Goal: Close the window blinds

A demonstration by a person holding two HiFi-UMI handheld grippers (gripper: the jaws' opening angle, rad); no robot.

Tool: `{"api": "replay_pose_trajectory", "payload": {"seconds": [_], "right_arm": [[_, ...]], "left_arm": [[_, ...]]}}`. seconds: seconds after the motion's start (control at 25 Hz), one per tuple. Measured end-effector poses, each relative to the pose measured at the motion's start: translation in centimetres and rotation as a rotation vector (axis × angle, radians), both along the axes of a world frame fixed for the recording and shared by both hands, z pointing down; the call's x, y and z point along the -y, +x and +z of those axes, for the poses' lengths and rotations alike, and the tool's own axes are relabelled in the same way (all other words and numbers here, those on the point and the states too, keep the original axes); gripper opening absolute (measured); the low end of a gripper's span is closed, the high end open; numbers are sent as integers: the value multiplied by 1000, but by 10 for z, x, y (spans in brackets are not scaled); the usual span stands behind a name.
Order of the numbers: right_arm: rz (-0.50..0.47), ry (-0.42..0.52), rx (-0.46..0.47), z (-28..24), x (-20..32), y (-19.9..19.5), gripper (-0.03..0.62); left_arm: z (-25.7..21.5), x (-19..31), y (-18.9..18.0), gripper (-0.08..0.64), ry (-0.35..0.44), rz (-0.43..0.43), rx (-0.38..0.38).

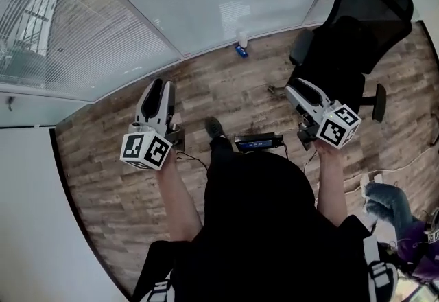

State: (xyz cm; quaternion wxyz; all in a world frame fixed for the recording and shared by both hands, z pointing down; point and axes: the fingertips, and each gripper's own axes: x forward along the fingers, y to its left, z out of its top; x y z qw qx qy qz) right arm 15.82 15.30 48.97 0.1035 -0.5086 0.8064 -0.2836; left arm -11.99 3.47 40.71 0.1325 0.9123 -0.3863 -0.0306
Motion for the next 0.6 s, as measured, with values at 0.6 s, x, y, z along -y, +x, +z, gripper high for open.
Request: {"api": "replay_pose_trajectory", "payload": {"seconds": [0.6], "right_arm": [[18,46,164,13,-37,14,155]], "left_arm": [[-19,-47,22,130,-3,63,101]]}}
